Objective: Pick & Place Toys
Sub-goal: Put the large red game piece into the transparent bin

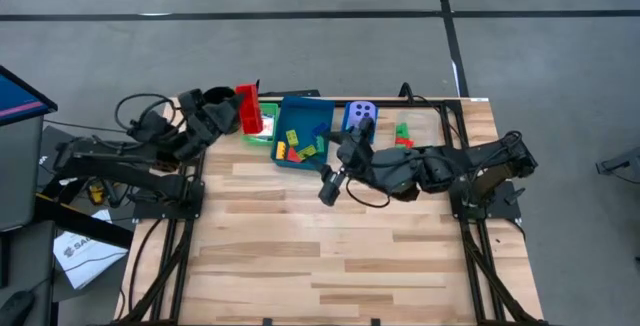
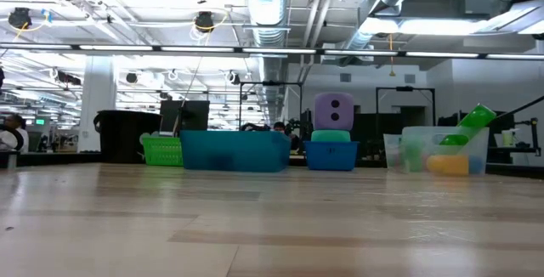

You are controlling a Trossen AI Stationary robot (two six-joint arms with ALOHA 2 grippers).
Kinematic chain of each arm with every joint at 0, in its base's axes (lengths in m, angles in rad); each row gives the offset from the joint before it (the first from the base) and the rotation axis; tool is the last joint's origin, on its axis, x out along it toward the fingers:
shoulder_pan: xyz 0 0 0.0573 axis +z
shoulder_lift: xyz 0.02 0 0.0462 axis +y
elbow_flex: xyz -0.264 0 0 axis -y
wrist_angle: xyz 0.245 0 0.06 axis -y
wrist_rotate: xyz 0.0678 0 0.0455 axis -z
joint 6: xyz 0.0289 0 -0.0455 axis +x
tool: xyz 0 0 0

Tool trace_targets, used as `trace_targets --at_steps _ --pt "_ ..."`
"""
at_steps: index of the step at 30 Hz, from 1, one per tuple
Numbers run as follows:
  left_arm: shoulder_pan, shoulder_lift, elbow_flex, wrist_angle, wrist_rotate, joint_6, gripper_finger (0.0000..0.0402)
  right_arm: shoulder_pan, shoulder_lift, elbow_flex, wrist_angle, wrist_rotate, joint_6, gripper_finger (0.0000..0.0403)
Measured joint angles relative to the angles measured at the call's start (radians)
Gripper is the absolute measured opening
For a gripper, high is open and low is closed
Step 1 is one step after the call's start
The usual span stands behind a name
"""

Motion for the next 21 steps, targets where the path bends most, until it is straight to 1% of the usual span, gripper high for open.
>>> trace_targets --at_steps 4,8,11,14,16,18,21 --pt "0.0 0.067 0.0 0.16 -0.066 0.0 0.0262 -0.005 0.001 0.0 0.111 0.048 -0.143 0.025" --pt "0.0 0.141 0.0 0.313 -0.135 0.003 0.0262 -0.017 0.023 -0.002 0.205 0.096 -0.249 0.025" --pt "0.001 0.193 0.0 0.381 -0.187 0.004 0.0262 -0.032 0.038 0.002 0.288 0.1 -0.264 0.025" --pt "0.001 0.238 0.0 0.446 -0.213 0.001 0.0262 -0.038 0.056 -0.001 0.328 0.106 -0.28 0.025" --pt "0.001 0.258 0.0 0.473 -0.221 0.001 0.0262 -0.049 0.082 0.0 0.377 0.1 -0.285 0.025" --pt "0.005 0.27 0.0 0.498 -0.221 0.0 0.0262 -0.054 0.09 -0.002 0.381 0.093 -0.285 0.025" --pt "0.017 0.272 0.0 0.501 -0.221 0.0 0.0262 -0.058 0.112 0.003 0.429 0.09 -0.284 0.025"
